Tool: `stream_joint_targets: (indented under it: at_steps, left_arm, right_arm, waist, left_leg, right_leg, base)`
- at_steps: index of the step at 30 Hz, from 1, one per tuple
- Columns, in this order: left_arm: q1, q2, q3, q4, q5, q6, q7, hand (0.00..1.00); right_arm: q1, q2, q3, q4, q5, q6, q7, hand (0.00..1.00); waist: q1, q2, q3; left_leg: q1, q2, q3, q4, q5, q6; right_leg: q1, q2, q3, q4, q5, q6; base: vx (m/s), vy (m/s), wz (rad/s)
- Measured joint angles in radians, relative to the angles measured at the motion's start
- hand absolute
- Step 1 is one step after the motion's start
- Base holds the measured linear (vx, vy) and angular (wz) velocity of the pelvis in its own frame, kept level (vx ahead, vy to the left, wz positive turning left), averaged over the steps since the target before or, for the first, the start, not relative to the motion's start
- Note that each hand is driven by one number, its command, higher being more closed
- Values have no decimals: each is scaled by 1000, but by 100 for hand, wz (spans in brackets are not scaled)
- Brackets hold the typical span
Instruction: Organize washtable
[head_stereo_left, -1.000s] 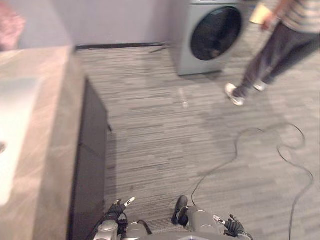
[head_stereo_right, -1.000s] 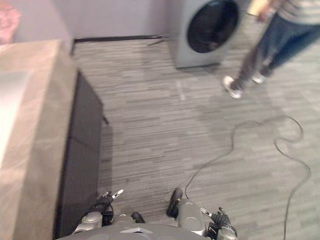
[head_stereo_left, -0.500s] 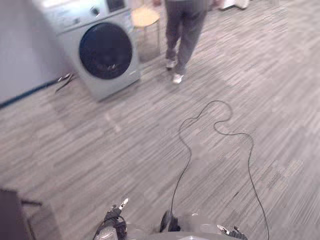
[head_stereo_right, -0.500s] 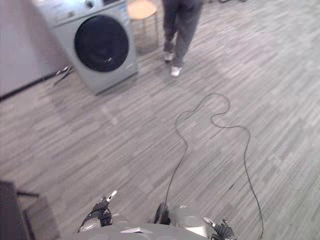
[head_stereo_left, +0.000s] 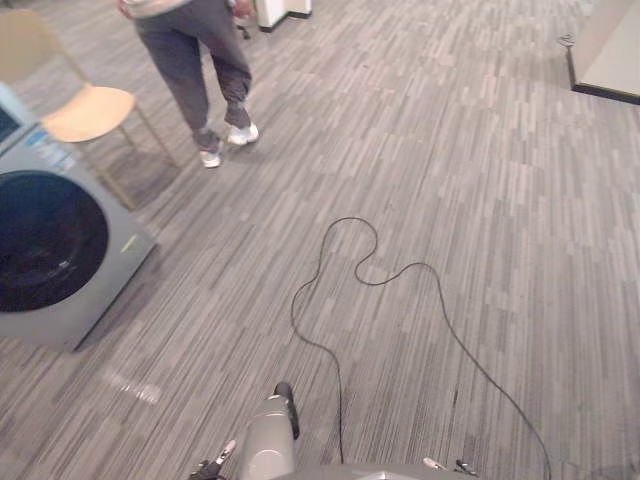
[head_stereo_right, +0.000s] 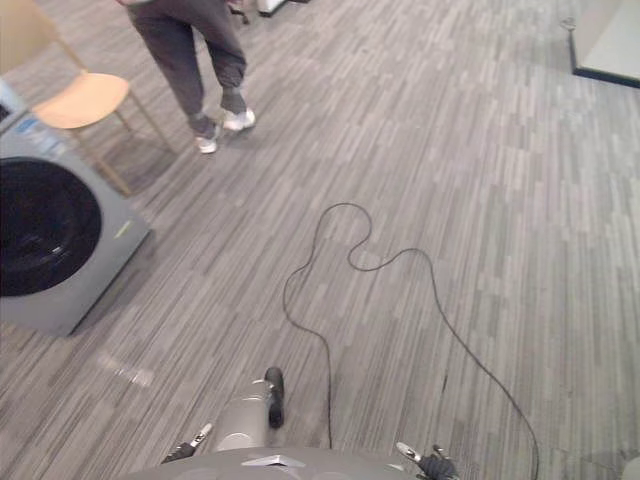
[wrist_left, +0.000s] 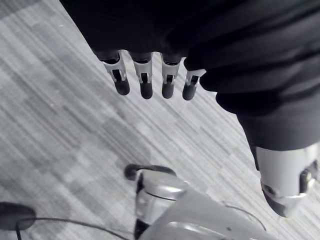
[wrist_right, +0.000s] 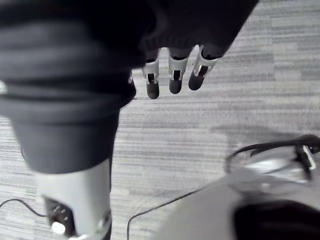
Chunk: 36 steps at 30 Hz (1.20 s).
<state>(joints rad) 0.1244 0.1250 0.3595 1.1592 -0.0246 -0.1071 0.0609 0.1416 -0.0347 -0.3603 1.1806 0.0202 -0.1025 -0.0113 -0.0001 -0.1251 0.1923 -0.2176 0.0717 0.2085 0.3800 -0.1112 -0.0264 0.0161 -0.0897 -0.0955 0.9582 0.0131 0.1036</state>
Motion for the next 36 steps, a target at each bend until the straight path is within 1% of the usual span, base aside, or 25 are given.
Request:
stream_joint_targets:
  at_steps: [1, 2, 4, 5, 7, 8, 9, 10, 11, 12, 14, 17, 18, 20, 23, 24, 26, 27, 28, 29, 30, 31, 33, 34, 36]
  left_arm:
    - [-16, 8, -30, 7, 0, 6, -1, 0]
    - [-25, 7, -75, 5, -1, 11, 0, 0]
    - [-52, 7, -169, 3, 1, 14, -1, 0]
    - [-59, 9, -189, -10, 1, 12, -2, 0]
    - [-123, -4, -255, -43, 0, -4, -5, 0]
    - [-140, -14, -285, -79, 1, -23, -8, 0]
    - [-136, -32, -283, -82, 0, -35, -10, 0]
    - [-127, -58, -282, -78, 0, -38, -9, 0]
    - [-111, -85, -280, -58, 0, -22, -10, 0]
    - [-93, -105, -275, -52, 0, -19, -12, 0]
    - [-71, -112, -245, -65, -32, -21, -22, 0]
    - [-59, -84, -215, -79, -45, -28, -35, 0]
    - [-59, -78, -187, -106, -56, -36, -37, 0]
    - [-58, -71, -163, -111, -76, -43, -38, 0]
    - [-38, -66, -161, -105, -85, -49, -31, 0]
    - [-28, -61, -151, -89, -82, -43, -32, 0]
    - [-4, -41, -121, -24, -70, -20, -30, 0]
    - [6, -1, -136, -5, -66, -8, -32, 0]
    - [-3, 32, -187, 8, -67, -2, -30, 0]
    - [-16, 42, -224, 6, -67, -2, -29, 0]
    - [-19, 43, -246, 6, -67, -1, -29, 0]
    - [-31, 35, -301, 7, -67, 1, -33, 0]
    - [-78, 11, -381, 4, -66, -4, -34, 0]
    - [-117, 0, -416, -14, -69, -10, -33, 0]
    - [-163, -11, -424, -38, -76, -27, -34, 0]
  right_arm:
    - [-3, -1, -1, -1, -1, 0, 2, 0]
    - [-4, -10, 0, -11, 0, -5, 4, 0]
    - [-1, -41, 14, -27, 0, -19, 8, 0]
    - [0, -43, 14, -32, 0, -18, 7, 0]
    - [2, -44, 3, -37, 0, -10, 6, 0]
    - [27, -47, -10, -29, 1, 3, 5, 0]
    - [37, -49, -14, -10, 3, 8, 3, 0]
    - [32, -55, -25, 25, 10, 16, -2, 0]
    - [26, -72, -49, 28, 19, 19, -3, 0]
    - [27, -88, -73, 31, 38, 24, -7, 0]
    - [20, -112, -96, 40, 40, 29, -13, 0]
    - [-2, -106, -83, 35, 40, 26, -16, 0]
    - [-25, -106, -78, 31, 40, 25, -18, 0]
    - [-52, -103, -100, 30, 39, 20, -24, 0]
    - [-55, -109, -117, 31, 38, 17, -29, 0]
    - [-47, -108, -106, 30, 38, 15, -24, 0]
    - [-15, -82, -116, 33, 28, 15, -16, 0]
    - [13, -52, -131, 43, 28, 22, -16, 0]
    - [53, -29, -136, 49, 29, 27, -11, 0]
    - [63, -19, -141, 49, 29, 29, -8, 0]
    - [68, -18, -148, 48, 29, 29, -7, 0]
    - [68, -28, -141, 42, 29, 25, -5, 0]
    - [84, -51, -116, 37, 30, 20, 1, 0]
    - [85, -51, -124, 37, 33, 22, -2, 0]
    - [90, -37, -153, 36, 38, 29, -2, 0]
  waist:
    - [-3, 6, 8]
    - [-7, 31, 18]
    - [-29, 98, 21]
    - [-35, 102, 21]
    - [-78, 106, 21]
    - [-106, 108, 19]
    - [-104, 106, 9]
    - [-92, 130, -2]
    - [-100, 189, 0]
    - [-99, 217, 10]
    - [-90, 251, 24]
    - [-77, 213, 12]
    - [-41, 197, 9]
    - [-24, 188, 14]
    - [-9, 198, 4]
    - [3, 195, 0]
    - [18, 135, -28]
    - [-10, 76, -45]
    - [-34, 50, -47]
    - [-42, 46, -34]
    - [-44, 55, -24]
    - [-49, 102, -8]
    - [-63, 173, 0]
    - [-76, 194, 3]
    - [-85, 167, -7]
  left_leg:
    - [73, 4, 1, -33, -22, -3]
    - [208, 30, 15, -109, -36, -11]
    - [397, 94, 91, -238, -35, -16]
    - [429, 101, 112, -253, -35, -16]
    - [493, 102, 151, -295, -76, -17]
    - [531, 91, 157, -318, -158, -25]
    - [555, 94, 149, -302, -161, -33]
    - [529, 138, 143, -139, -160, -35]
    - [436, 236, 111, 159, -114, -67]
    - [359, 304, 91, 397, -29, -55]
    - [236, 321, 25, 769, -16, -60]
    - [86, 232, 49, 776, -53, -38]
    - [2, 222, 121, 623, -88, -38]
    - [-36, 207, 184, 362, -88, -50]
    - [-71, 121, 136, -197, 24, -104]
    - [-88, 117, 101, -147, 57, -66]
    - [-79, 71, 71, -15, 91, -17]
    - [-37, 14, 76, 15, 34, 10]
    - [18, -38, 55, -9, -4, 21]
    - [82, -53, 50, -45, -24, 23]
    - [133, -54, 50, -83, -31, 22]
    - [237, -37, 54, -170, -35, 21]
    - [342, -3, 49, -267, -57, 15]
    - [384, -3, 30, -276, -93, 8]
    - [439, -30, 18, -294, -152, -16]
  right_leg:
    - [-60, -32, -31, 120, -43, -51]
    - [-137, -63, -86, 202, -174, -144]
    - [-254, -77, -205, 64, -301, -161]
    - [-296, -85, -223, -18, -307, -151]
    - [-410, -126, -221, -374, -230, -46]
    - [-440, -165, -219, -462, -125, -56]
    - [-454, -154, -198, -410, -104, -90]
    - [-475, -127, -165, -310, -158, -130]
    - [-430, -82, -174, -293, -225, -151]
    - [-381, -34, -176, -301, -267, -175]
    - [-237, 36, -161, -360, -307, -210]
    - [-27, 81, -105, -526, -332, -210]
    - [42, 90, -57, -603, -331, -208]
    - [109, 89, -13, -657, -318, -180]
    - [283, 81, 64, -776, -355, -115]
    - [292, 73, 92, -716, -393, -103]
    - [161, -2, 108, -333, -414, -55]
    - [66, -86, 87, -70, -275, 22]
    - [-7, -131, 77, 92, -119, 74]
    - [-65, -131, 73, 163, -160, 38]
    - [-103, -127, 62, 181, -220, 4]
    - [-173, -106, -5, 117, -310, -47]
    - [-272, -88, -129, -123, -340, -84]
    - [-348, -102, -142, -296, -290, -45]
    - [-404, -140, -131, -663, -139, 22]
  base:
    - [140, -135, -15]
    - [-1, -128, -51]
    - [-233, -55, -66]
    - [-410, 57, -41]
    - [-358, 78, 42]
    - [-70, -102, 72]
    - [300, -360, 14]
    - [612, -525, -62]
    - [755, -528, -84]
    - [657, -399, -70]
    - [589, -322, -65]
    - [642, -373, -61]
    - [622, -293, -104]
    - [274, -150, -100]
    - [37, 84, -91]
    - [443, 198, -155]
    - [545, 122, -101]
    - [750, -51, 28]
    - [889, -125, 49]
    - [730, -112, 36]
    - [532, -82, -16]
    - [225, -21, -25]
    - [265, -9, 8]
    - [631, -111, 45]
    - [619, -229, 57]
